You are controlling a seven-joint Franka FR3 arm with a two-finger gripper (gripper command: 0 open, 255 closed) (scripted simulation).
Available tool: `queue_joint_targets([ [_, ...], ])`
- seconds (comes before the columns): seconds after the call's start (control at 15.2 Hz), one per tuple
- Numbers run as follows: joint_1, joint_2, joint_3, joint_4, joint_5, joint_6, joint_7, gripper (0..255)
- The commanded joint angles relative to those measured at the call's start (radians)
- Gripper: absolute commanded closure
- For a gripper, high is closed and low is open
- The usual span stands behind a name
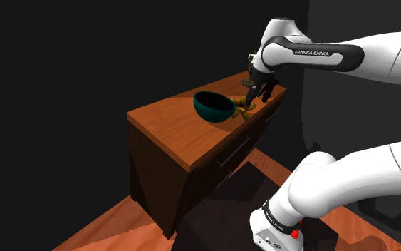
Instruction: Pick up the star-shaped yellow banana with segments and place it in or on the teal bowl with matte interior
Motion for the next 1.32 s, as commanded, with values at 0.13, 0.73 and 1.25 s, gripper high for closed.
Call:
queue_joint_targets([
  [0.13,0.019,0.091,-0.075,0.021,-0.002,0.099,-0.124,0],
  [0.73,0.015,0.122,-0.100,-0.041,-0.011,0.194,-0.125,0],
  [1.25,0.015,0.122,-0.099,-0.041,-0.011,0.193,-0.125,255],
])
